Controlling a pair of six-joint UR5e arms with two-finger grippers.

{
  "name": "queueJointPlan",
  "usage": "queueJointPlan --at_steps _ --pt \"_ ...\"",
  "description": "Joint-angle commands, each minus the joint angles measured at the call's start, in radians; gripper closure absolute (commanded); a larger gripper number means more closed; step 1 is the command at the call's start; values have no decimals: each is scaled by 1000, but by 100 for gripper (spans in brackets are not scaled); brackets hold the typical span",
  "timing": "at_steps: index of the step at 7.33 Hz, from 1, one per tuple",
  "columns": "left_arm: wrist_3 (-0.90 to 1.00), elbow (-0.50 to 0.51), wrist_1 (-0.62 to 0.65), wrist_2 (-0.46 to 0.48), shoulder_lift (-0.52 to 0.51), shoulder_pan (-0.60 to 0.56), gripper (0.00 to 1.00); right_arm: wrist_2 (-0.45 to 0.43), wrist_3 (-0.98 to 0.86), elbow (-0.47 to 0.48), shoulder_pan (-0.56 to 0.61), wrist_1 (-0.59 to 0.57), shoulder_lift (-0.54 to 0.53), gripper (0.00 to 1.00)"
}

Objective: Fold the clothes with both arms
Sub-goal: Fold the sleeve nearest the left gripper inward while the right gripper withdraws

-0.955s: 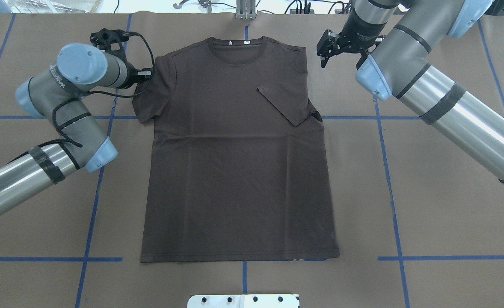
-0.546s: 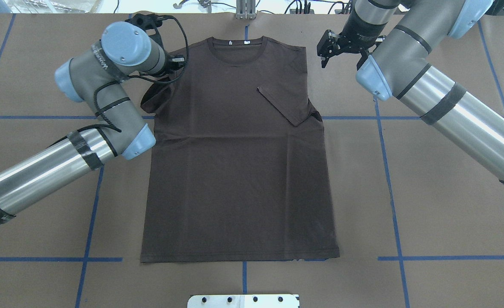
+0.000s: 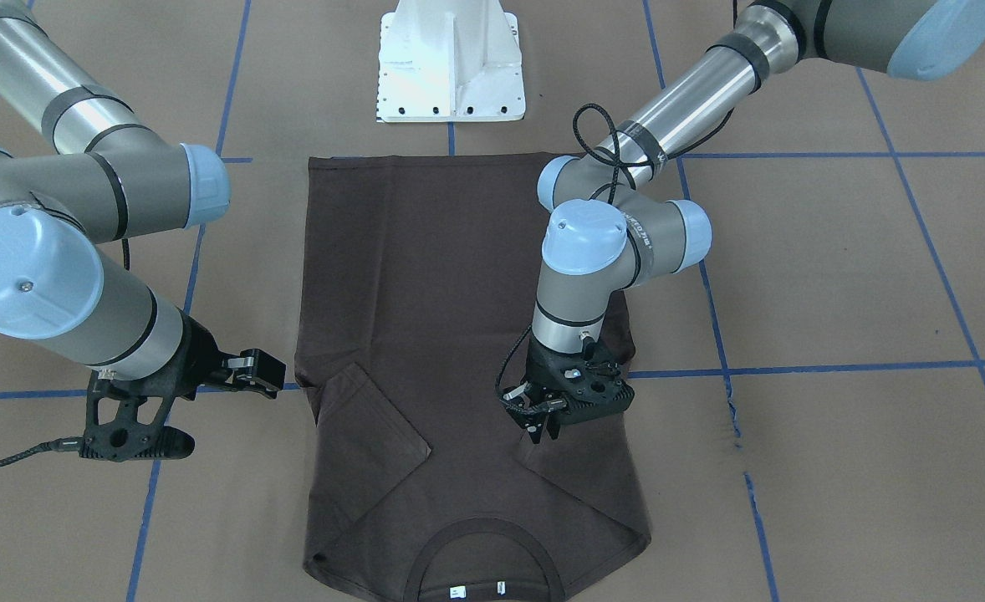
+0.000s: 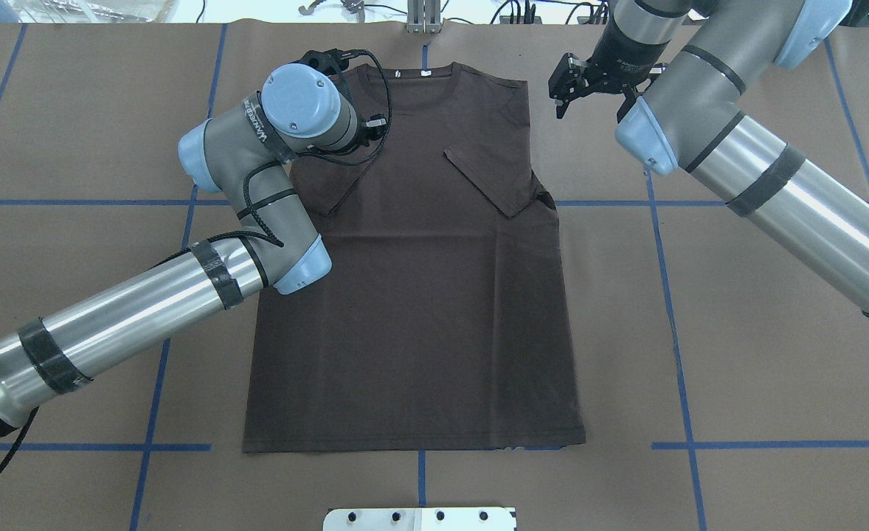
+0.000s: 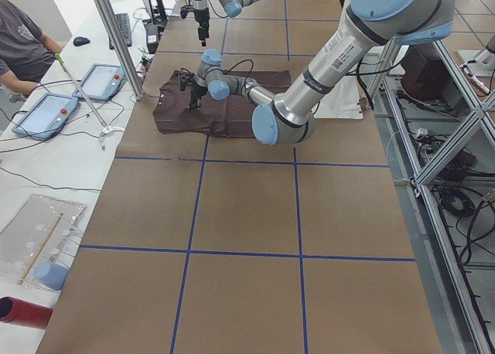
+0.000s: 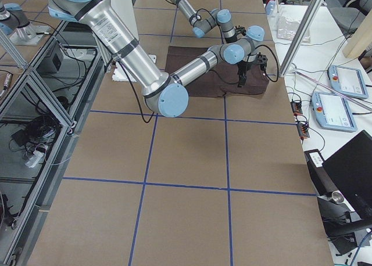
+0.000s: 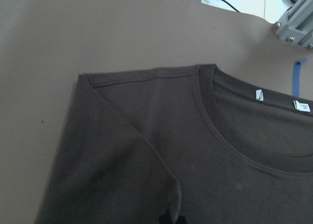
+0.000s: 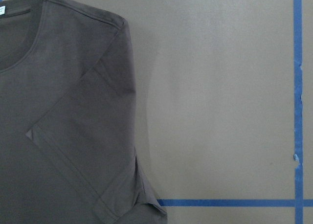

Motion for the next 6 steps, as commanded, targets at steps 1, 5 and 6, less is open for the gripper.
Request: queueJointPlan --at_steps 1,5,6 --pt "7 -21 -48 -12 7 4 0 -2 0 29 -6 17 -33 0" --pt "253 -494 192 -158 276 -2 0 -168 433 376 -218 409 -455 0" --pt "262 -614 244 -159 339 -7 0 -266 489 464 -330 411 -531 0"
